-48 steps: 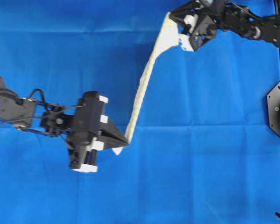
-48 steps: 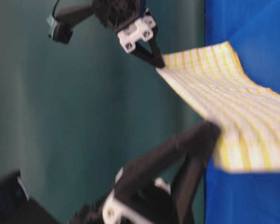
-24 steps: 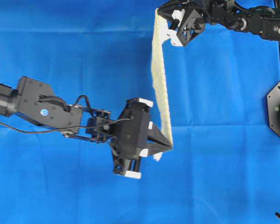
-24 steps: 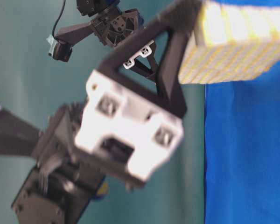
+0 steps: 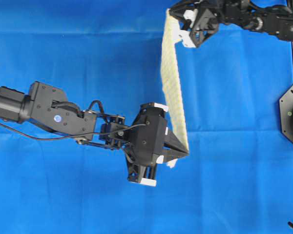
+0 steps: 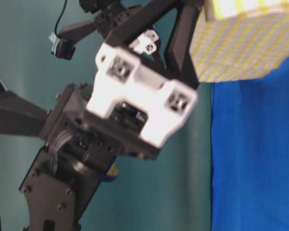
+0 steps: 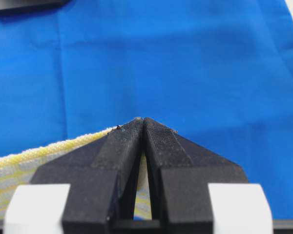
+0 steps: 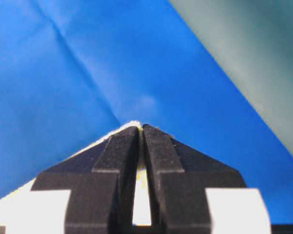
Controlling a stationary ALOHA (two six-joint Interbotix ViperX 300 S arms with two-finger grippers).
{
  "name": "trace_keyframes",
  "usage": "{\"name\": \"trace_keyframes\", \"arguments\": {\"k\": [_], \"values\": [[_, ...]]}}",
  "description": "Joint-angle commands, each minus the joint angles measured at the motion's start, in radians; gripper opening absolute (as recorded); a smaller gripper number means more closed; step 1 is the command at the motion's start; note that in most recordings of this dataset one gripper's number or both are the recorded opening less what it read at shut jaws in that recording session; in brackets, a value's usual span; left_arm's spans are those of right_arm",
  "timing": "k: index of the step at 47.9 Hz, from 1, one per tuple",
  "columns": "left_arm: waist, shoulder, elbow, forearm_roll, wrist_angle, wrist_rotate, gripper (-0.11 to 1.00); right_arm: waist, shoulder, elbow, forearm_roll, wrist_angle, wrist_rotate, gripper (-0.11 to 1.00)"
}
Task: Fold the yellow towel.
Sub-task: 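Lift the strip and swing it to lie vertically, right gripper leading upward, then lay the strip down vertically and open both grippers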
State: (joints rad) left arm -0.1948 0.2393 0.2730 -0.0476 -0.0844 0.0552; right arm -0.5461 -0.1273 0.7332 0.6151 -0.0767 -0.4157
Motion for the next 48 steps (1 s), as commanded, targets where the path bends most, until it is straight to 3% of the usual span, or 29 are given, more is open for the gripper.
{"name": "trace_keyframes", "arguments": {"k": [1, 9, 18, 48], "values": [[-0.023, 0.002, -0.061, 0.003, -0.023, 0.008, 0.01, -0.057, -0.066, 0.015, 0.000, -0.008, 0.000, 0.03], [-0.023, 0.038, -0.097, 0.003, -0.028, 0.023, 0.01, -0.060, -0.117, 0.069, 0.000, -0.002, 0.000, 0.03], [-0.023, 0.043, -0.060, -0.005, -0.037, 0.012, 0.01, -0.060, -0.089, 0.052, 0.000, 0.037, 0.000, 0.03], [-0.052, -0.086, 0.311, -0.014, -0.242, -0.164, 0.01, 0.051, 0.215, -0.212, -0.009, 0.044, -0.002, 0.03]]}}
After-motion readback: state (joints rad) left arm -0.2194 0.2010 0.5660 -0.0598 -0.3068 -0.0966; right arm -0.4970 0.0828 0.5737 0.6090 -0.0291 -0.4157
